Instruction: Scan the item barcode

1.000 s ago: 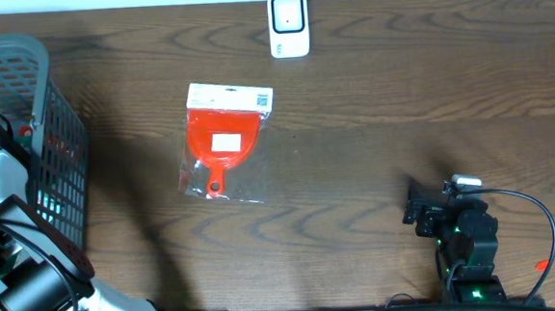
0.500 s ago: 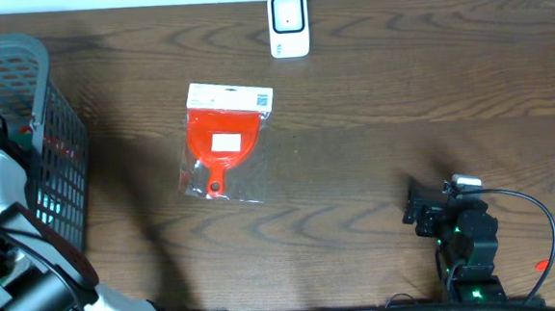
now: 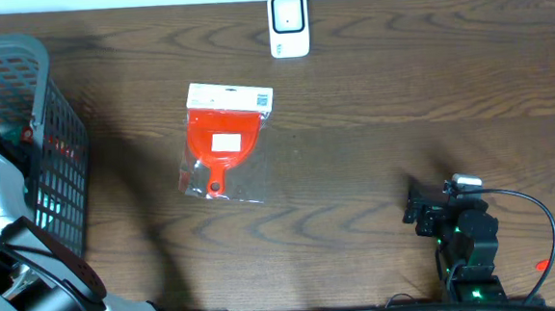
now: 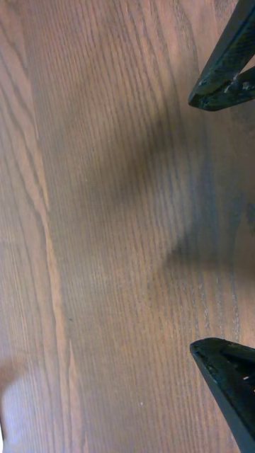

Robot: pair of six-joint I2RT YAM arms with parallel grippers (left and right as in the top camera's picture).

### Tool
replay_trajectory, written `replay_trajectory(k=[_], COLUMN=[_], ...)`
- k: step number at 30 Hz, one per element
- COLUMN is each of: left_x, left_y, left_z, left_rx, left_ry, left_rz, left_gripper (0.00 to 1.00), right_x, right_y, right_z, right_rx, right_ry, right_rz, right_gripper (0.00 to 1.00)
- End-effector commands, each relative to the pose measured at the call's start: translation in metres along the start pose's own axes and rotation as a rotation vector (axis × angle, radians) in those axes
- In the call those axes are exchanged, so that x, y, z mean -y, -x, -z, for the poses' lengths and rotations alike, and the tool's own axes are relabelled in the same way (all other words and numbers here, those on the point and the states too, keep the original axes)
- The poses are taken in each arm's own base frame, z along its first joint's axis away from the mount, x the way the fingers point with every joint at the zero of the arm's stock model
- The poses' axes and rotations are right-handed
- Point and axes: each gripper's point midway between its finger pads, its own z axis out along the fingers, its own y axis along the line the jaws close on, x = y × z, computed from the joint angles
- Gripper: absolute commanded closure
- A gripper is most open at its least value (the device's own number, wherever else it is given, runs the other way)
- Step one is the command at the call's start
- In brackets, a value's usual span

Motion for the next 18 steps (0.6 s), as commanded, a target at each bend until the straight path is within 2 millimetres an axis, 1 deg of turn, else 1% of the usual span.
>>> replay_trajectory(k=[1,8,14,16,18], left_x=[-0.023,-0.035,-0.046,-0.047,-0.045], left_y=[0.012,0.009,0.002,0.001,-0.001], left_z=[0.009,0.007,0.002,0.001,0.000], left_rx=[0.024,0.013,-0.012,-0.019,-0.026], left_ry=[0.104,0.132,0.145,0.147,0.137], left_rz=[0.027,0.030,0.038,0.038,0.015], left_gripper=[0.02,0.02,0.02,0.02,0.02], right_x=[0.002,0.002,0.002,0.001,0.001], right_y=[0.000,0.001,0.001,0.002,0.002], right_z=[0.000,0.000,0.000,0.000,0.000], right_rx=[0.003,0.004,0.006,0.008,0.008], right_ry=[-0.011,-0.011,-0.011,-0.010,-0.010], right_rz=[-0.010,-0.010,-0.010,-0.010,-0.010], right_gripper=[0.01,0.01,0.01,0.01,0.01])
